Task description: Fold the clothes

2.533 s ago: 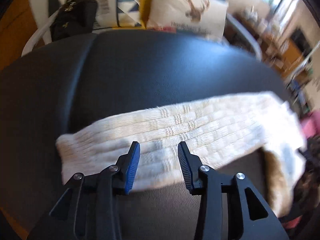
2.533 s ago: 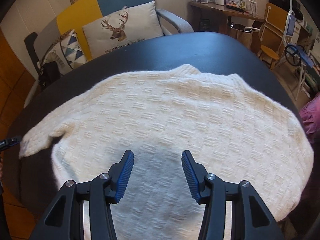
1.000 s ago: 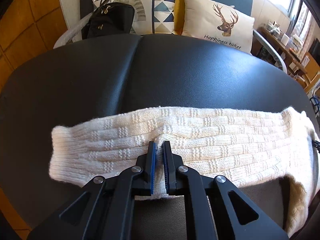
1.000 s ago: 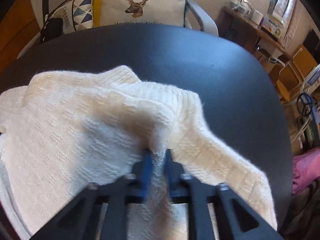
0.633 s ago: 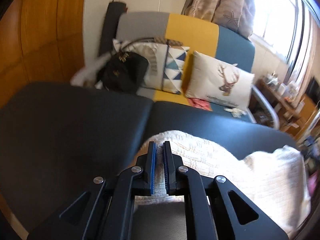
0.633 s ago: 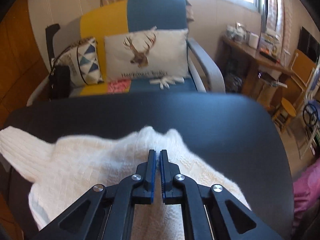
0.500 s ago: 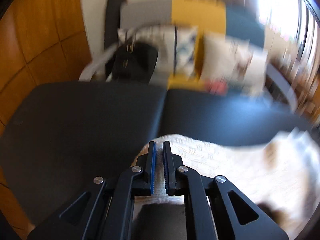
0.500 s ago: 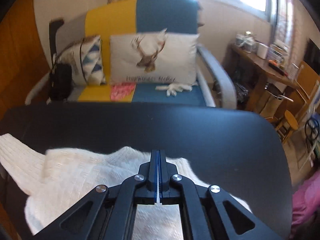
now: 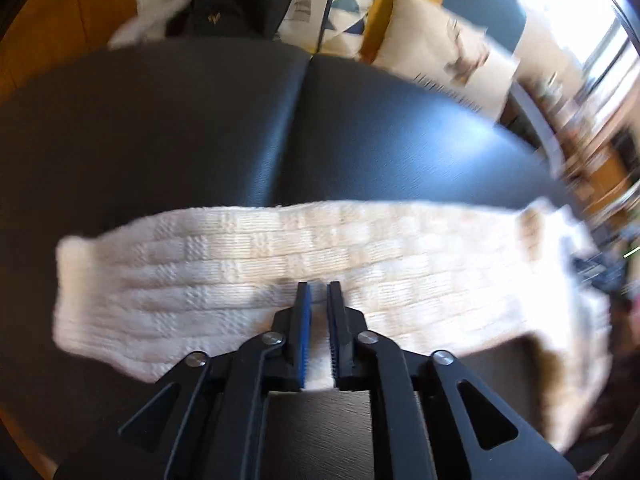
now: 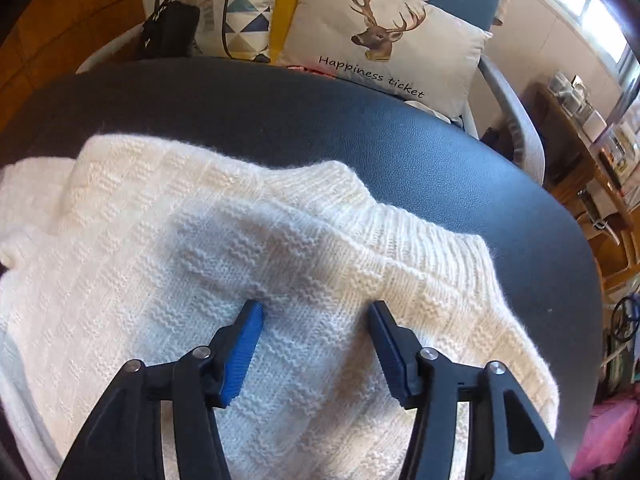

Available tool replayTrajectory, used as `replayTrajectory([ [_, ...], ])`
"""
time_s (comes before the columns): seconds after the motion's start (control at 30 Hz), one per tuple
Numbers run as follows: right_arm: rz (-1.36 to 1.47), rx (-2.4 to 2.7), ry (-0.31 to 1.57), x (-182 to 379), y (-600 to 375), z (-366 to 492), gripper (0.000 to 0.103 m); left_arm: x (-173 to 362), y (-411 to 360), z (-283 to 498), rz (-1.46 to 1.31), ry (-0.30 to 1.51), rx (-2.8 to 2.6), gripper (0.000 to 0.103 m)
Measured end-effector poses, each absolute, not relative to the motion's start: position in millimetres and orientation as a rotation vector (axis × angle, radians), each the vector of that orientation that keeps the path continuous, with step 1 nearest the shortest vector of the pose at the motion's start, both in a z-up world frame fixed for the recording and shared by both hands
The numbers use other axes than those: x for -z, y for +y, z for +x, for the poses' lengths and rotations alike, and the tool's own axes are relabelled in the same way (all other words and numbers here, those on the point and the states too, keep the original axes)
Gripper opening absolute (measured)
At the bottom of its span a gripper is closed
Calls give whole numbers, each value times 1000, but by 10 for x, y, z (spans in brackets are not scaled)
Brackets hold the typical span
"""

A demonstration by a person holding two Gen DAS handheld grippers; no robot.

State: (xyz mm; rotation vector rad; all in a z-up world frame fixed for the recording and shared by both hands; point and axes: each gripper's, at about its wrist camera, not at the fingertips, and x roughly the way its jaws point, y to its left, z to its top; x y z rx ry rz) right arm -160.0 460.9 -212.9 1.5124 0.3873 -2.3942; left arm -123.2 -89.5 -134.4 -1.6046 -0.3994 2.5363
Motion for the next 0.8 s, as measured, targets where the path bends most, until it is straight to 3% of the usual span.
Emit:
replayTrajectory([
  [0.03,1517,2396,357,2138,4623,-1604,58,1274,-924,-1178,-1567,-423,-2523,23],
  [0.13,1493,2402,345,2154,4624,-1580,61,1153,-942,-1084,-1501,-445,-2452,29],
  [0.33,1432,2451,332,2198,4581,-1446,62,1372,-422,-1215,-1582,-161,-2376,41],
  [0.4,1412,2452,321,2222,4587,-1415,63,1476,-209,-1265,-1617,-69,-2354,57],
  [0.47,1391,2456,312,2230,4591,-1401,64,1521,14,-1287,-1620,58,-2401,86],
  [0.53,1365,2466,314,2225,4605,-1381,65,1561,229,-1310,-1619,179,-2446,94],
  [0.6,1371,2455,332,2204,4625,-1401,65,1517,306,-1341,-1595,165,-2503,85],
  [0.63,1394,2443,327,2193,4620,-1430,64,1491,338,-1358,-1582,153,-2531,43],
  [0.67,1417,2431,322,2182,4616,-1459,61,1440,313,-1384,-1560,97,-2554,10],
  [0.73,1442,2412,309,2144,4581,-1481,45,1422,208,-1464,-1579,-75,-2549,10],
  [0.8,1443,2416,310,2102,4534,-1495,17,1319,52,-1516,-1561,-173,-2585,9],
])
